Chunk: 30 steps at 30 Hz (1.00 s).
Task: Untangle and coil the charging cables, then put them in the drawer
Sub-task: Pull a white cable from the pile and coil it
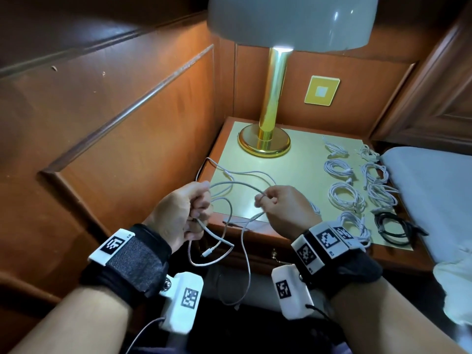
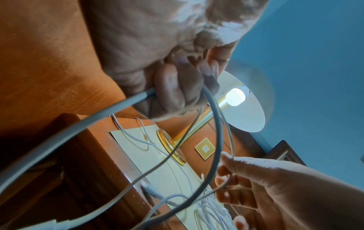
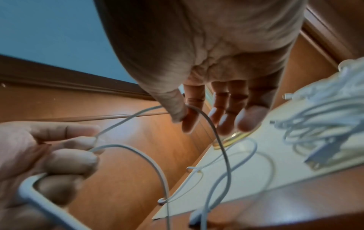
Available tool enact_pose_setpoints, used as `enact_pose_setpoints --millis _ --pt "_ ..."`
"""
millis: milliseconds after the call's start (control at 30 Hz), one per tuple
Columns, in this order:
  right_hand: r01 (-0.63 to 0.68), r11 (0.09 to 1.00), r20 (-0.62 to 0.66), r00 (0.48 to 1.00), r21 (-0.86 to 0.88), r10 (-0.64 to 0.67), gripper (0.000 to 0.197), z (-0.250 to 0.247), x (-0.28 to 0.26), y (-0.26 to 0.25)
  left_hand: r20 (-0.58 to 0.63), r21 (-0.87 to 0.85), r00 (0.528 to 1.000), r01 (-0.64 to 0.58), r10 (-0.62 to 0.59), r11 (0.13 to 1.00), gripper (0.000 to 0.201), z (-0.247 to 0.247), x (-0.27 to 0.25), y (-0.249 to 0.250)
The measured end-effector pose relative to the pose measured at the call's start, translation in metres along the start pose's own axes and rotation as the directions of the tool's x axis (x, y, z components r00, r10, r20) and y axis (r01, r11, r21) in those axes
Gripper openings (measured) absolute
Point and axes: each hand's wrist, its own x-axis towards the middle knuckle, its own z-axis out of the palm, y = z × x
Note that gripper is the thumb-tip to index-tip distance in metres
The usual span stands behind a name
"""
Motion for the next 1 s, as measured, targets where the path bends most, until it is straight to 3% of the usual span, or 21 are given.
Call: enact_pose_setpoints --millis 100,367,500,600,667,733,833,900,1000 --pt "-0.021 0.998 -0.085 0.996 -0.052 0.016 0.037 -0.010 0.003 0.005 -0.072 0.018 0.997 -0.018 0.019 1.000 0.049 -0.002 0.003 -0.001" --pt "-0.082 0.995 -0.091 0.992 0.062 0.088 0.044 -0.028 0.001 0.014 -0.184 0.010 0.978 -0.101 0.102 0.995 0.048 -0.001 0.004 0.002" --pt "-0.057 0.987 0.012 0.998 0.151 0.056 0.047 -0.040 -0.005 0.009 -0.265 -0.057 0.944 -0.218 0.195 0.974 0.048 -0.005 0.002 0.007" --pt "-0.047 0.942 0.084 0.996 0.334 0.020 0.042 -0.053 -0.012 0.005 -0.277 -0.084 0.928 -0.283 0.250 0.956 0.049 -0.007 -0.006 0.013" --pt "-0.081 0.876 0.120 0.992 0.475 0.027 0.036 -0.062 -0.020 0.004 -0.267 -0.074 0.921 -0.315 0.285 0.946 0.049 -0.007 -0.015 0.017" --pt "-0.117 0.751 0.156 0.988 0.650 0.019 0.030 -0.069 -0.030 0.004 -0.246 0.000 0.909 -0.346 0.336 0.938 0.048 -0.006 -0.025 0.018" --pt "-0.167 0.429 0.204 0.978 0.888 -0.041 0.016 -0.082 -0.050 0.002 -0.190 0.168 0.895 -0.375 0.403 0.912 0.049 0.006 -0.042 0.011" --pt "-0.127 0.255 0.161 0.980 0.959 -0.114 0.003 -0.095 -0.067 -0.001 -0.157 0.207 0.895 -0.383 0.417 0.900 0.047 0.022 -0.054 0.004" --pt "-0.036 0.179 0.060 0.990 0.983 -0.131 0.019 -0.111 -0.097 0.003 -0.094 0.276 0.891 -0.405 0.444 0.872 0.050 0.045 -0.067 -0.008"
